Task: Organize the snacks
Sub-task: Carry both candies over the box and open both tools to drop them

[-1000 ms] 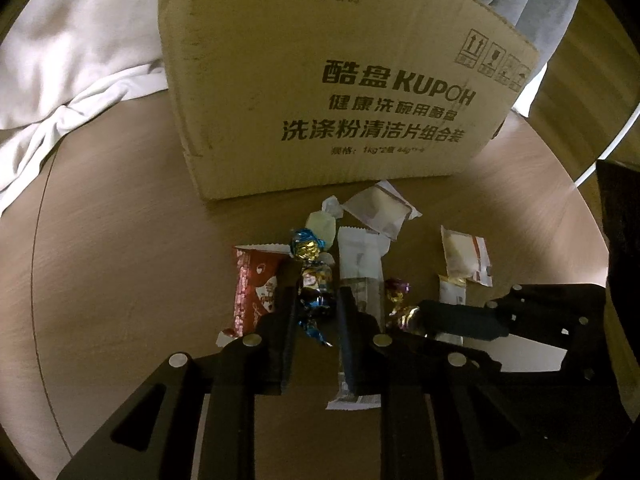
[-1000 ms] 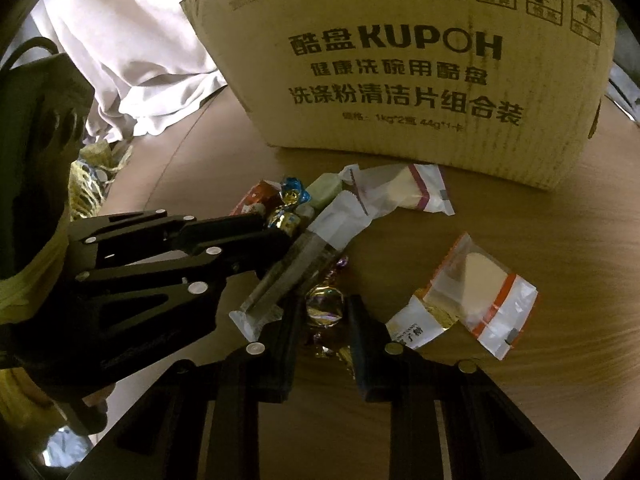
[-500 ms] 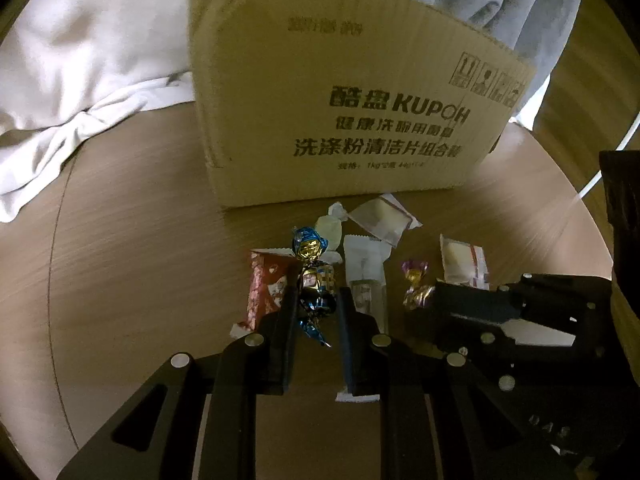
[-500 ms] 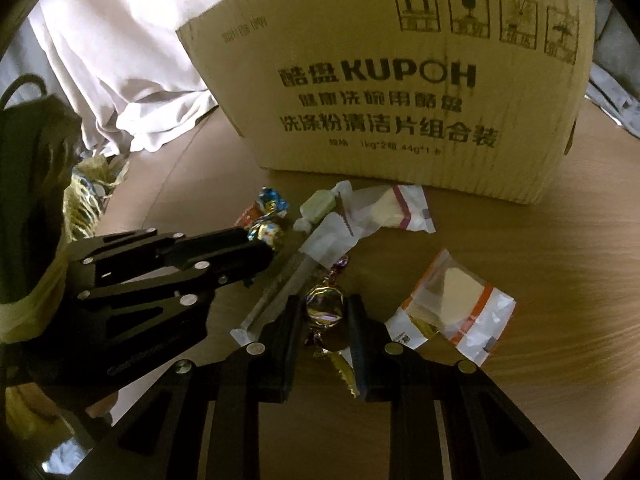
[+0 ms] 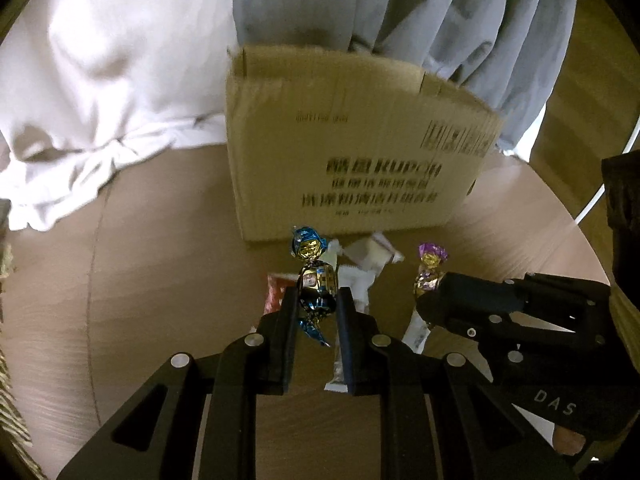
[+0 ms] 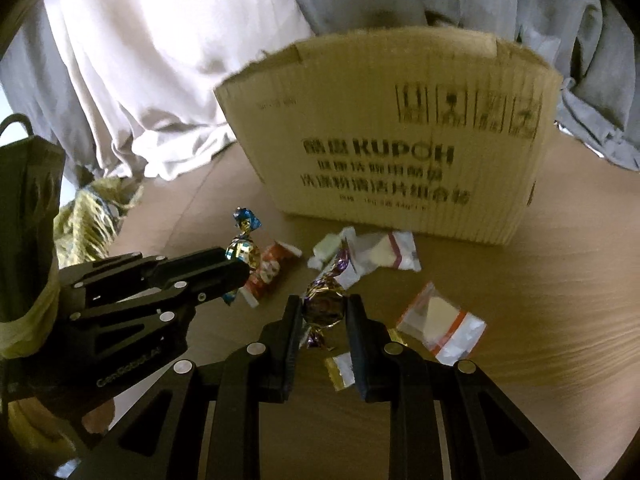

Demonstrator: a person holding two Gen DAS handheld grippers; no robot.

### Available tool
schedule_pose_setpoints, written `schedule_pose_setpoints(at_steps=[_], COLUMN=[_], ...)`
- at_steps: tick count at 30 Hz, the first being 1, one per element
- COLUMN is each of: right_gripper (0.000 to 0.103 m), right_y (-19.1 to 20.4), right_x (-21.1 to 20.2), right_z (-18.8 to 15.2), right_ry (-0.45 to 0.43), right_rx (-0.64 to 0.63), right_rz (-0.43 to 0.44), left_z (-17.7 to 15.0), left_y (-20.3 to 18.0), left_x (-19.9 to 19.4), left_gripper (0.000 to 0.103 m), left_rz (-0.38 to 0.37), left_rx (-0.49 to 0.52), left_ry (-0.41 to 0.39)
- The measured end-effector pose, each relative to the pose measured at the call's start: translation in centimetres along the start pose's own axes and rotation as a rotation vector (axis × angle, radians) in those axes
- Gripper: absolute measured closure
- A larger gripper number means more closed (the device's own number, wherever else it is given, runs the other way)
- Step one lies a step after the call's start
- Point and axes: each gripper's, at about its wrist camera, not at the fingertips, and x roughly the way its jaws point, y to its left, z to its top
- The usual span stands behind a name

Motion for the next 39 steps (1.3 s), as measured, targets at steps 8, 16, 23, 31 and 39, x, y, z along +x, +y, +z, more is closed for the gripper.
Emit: schedule_pose_setpoints(at_steps=[8,16,23,31,39], right_gripper=[0.079,0.079,0.079,0.079,0.079], right_y=[0.5,1.0,1.0,0.0,-1.4], right_x=[-3.7,-8.0,-10.2,-9.8,-7.9], right_z=[1.6,4.5,7.6,10.7,13.1], right_ry=[-0.113,-0.267,-0.366,-0.39,-0.357], right_rx=[0.006,-0.023,-0.039,-0.039,-0.039], right_rz=[-0.016,-0.052,-0.061,-0.074,-0.087], left_z=[2.3,5.7,9.0,12.2,15.3], left_y=[-1.1,-2.1,-2.3,-1.9,-1.4], left_x=[-4.3,-7.2,-8.5,-7.5,-3.8], left_gripper=[0.083,0.083,0.083,0.083,0.083], left_rz=[-0.006,-0.012,-0.006,-0.004,-0.037], left_rx=[0.019,0.069,0.1,0.122,0.124], left_ry=[-0.122,-0.241,-0.315,-0.324,-0.244])
